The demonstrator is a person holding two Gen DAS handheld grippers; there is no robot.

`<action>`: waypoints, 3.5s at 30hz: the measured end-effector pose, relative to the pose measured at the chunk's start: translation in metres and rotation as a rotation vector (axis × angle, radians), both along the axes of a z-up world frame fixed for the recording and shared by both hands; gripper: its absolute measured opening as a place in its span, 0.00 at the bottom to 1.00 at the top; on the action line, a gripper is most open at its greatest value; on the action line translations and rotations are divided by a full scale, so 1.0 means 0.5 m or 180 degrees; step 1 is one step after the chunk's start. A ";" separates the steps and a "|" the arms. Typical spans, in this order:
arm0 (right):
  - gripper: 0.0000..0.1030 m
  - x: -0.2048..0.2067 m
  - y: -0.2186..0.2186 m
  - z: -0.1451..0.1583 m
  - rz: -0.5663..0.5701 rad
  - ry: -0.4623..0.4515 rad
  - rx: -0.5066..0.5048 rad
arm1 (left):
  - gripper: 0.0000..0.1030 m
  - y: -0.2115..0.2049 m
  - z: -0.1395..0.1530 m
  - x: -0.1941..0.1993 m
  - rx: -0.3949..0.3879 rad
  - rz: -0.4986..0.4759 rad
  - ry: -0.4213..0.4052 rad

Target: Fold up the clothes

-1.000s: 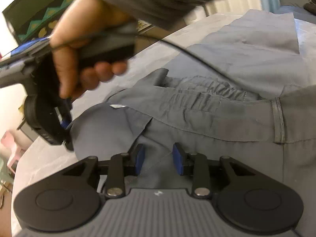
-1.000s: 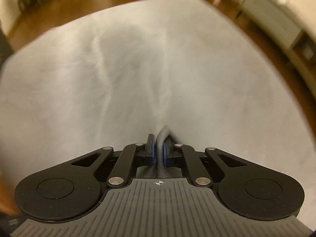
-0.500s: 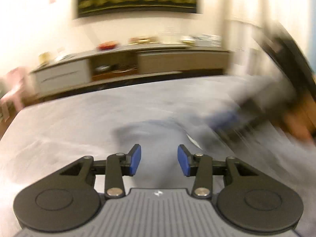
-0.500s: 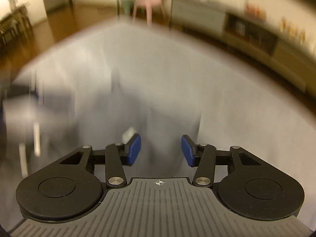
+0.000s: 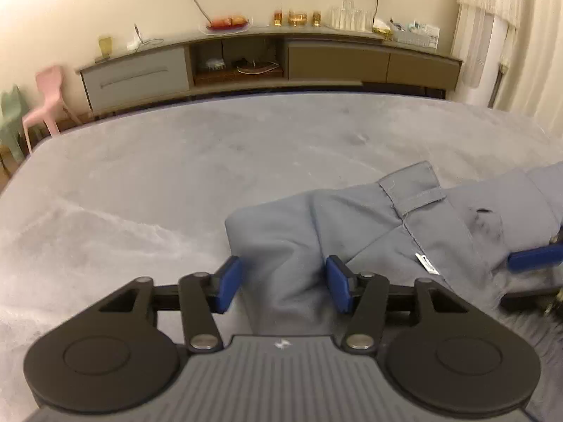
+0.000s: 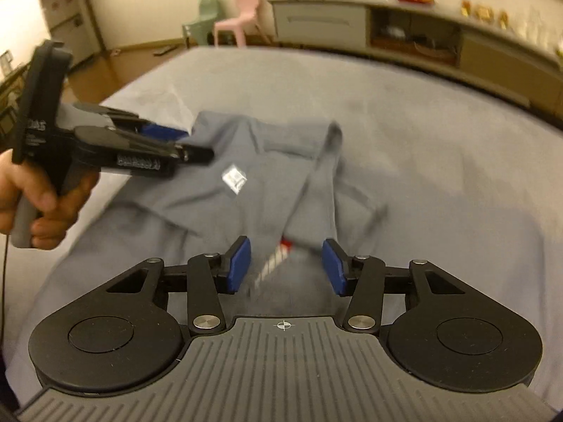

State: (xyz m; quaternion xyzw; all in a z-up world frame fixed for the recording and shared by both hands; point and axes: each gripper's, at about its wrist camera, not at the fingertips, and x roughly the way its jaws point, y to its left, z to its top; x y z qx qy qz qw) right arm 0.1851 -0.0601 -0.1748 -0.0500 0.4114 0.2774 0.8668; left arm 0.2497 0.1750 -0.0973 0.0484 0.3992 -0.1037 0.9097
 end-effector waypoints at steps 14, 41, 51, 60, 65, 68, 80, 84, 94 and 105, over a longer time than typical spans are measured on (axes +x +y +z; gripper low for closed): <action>0.27 -0.028 -0.070 0.017 -0.0529 -0.0207 0.0154 | 0.51 -0.214 0.014 -0.065 0.0047 -0.0563 0.0133; 0.19 0.041 -0.074 -0.039 -0.0309 -0.0139 0.0416 | 0.01 -0.239 0.066 -0.085 0.0052 -0.0558 0.0015; 0.17 0.096 -0.032 -0.039 0.0158 0.0198 0.0655 | 0.01 -0.184 0.071 -0.068 -0.0553 -0.0639 0.0175; 0.27 0.063 -0.063 -0.017 -0.0151 -0.0095 0.0259 | 0.01 -0.170 0.079 -0.071 -0.0659 -0.0609 0.0173; 0.28 0.081 -0.014 -0.014 0.0084 -0.0069 0.0439 | 0.01 -0.153 0.084 -0.068 -0.0789 -0.0561 0.0191; 0.28 0.103 -0.015 -0.016 0.0044 0.0049 0.0677 | 0.01 -0.142 0.084 -0.061 -0.0862 -0.0516 0.0208; 0.39 0.009 -0.053 0.020 -0.0057 -0.0125 0.0249 | 0.02 -0.147 0.017 -0.035 -0.0859 -0.0475 0.0569; 0.39 -0.095 -0.089 0.061 -0.0228 -0.0182 0.0528 | 0.02 -0.159 0.017 -0.038 -0.0742 -0.0502 0.0573; 0.29 -0.243 0.008 0.002 0.0252 -0.0413 -0.0207 | 0.10 -0.149 0.118 -0.172 -0.0417 -0.0833 0.0223; 0.30 -0.263 -0.016 -0.004 0.0143 -0.0490 -0.0125 | 0.10 0.002 0.087 -0.466 -0.0130 -0.1444 0.0410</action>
